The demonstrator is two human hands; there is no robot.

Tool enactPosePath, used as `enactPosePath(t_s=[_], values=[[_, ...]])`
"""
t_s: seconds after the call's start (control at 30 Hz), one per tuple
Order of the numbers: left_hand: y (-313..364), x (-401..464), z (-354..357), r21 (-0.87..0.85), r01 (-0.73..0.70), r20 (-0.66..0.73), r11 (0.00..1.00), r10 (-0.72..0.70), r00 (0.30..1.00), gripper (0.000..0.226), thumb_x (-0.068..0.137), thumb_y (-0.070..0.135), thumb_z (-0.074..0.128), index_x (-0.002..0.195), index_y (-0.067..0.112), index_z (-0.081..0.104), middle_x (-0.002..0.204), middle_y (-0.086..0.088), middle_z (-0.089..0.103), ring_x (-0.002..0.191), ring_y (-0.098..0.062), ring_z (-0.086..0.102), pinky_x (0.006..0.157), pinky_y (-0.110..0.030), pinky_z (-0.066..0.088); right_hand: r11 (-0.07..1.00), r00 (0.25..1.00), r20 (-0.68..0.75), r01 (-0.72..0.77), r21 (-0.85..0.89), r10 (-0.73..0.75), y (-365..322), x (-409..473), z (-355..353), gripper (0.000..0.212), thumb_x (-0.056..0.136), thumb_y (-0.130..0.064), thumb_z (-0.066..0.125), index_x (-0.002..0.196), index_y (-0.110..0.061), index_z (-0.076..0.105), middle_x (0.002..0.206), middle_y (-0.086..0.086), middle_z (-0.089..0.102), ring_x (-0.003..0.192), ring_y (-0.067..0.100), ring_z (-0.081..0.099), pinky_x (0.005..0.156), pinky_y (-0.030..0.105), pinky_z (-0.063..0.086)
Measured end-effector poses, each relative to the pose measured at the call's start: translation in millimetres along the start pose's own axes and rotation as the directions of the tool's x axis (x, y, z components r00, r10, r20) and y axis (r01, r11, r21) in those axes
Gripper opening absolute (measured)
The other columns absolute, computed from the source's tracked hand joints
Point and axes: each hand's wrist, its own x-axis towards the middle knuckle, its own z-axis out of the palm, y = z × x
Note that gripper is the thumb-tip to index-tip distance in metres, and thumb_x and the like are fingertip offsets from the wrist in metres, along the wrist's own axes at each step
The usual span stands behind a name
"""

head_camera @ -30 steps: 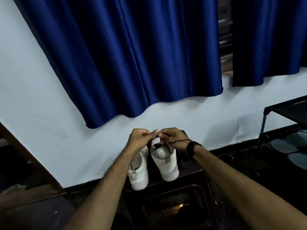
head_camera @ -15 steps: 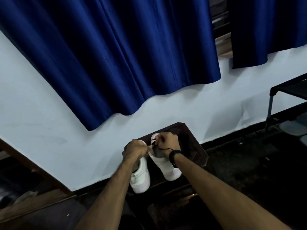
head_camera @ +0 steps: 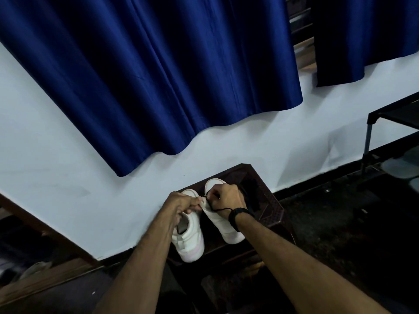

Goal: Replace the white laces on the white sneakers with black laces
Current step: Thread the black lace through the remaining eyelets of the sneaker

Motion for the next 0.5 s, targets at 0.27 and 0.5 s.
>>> enactPosePath(t_s=[0.27,0.5], values=[[-2,0,1,-0.053,-0.002,-0.019,0.999,0.001,1.0,0.019,0.081,0.022,0.079,0.074,0.008,0.069,0.056,0.001,0.068,0.037,-0.003,0.038,0.04,-0.016,0.031,0.983,0.993,0.043,0.117,-0.141,-0.112,2,-3,1,0.02,0.082,-0.033,0.055,0.085,-0.019,0.069,0.09,0.008,0.068,0.092,0.029,0.061,0.071,0.031,0.049],[-8,2,1,-0.064,-0.086,-0.02,0.994,0.085,0.996,0.018,0.084,0.022,0.077,0.083,0.005,0.074,0.055,0.004,0.065,0.051,-0.007,0.043,0.041,-0.012,0.035,0.967,0.991,0.006,0.13,-0.219,-0.132,2,-6,7,0.028,0.087,-0.042,0.048,0.094,-0.022,0.066,0.097,0.008,0.068,0.103,0.03,0.057,0.084,0.036,0.049]])
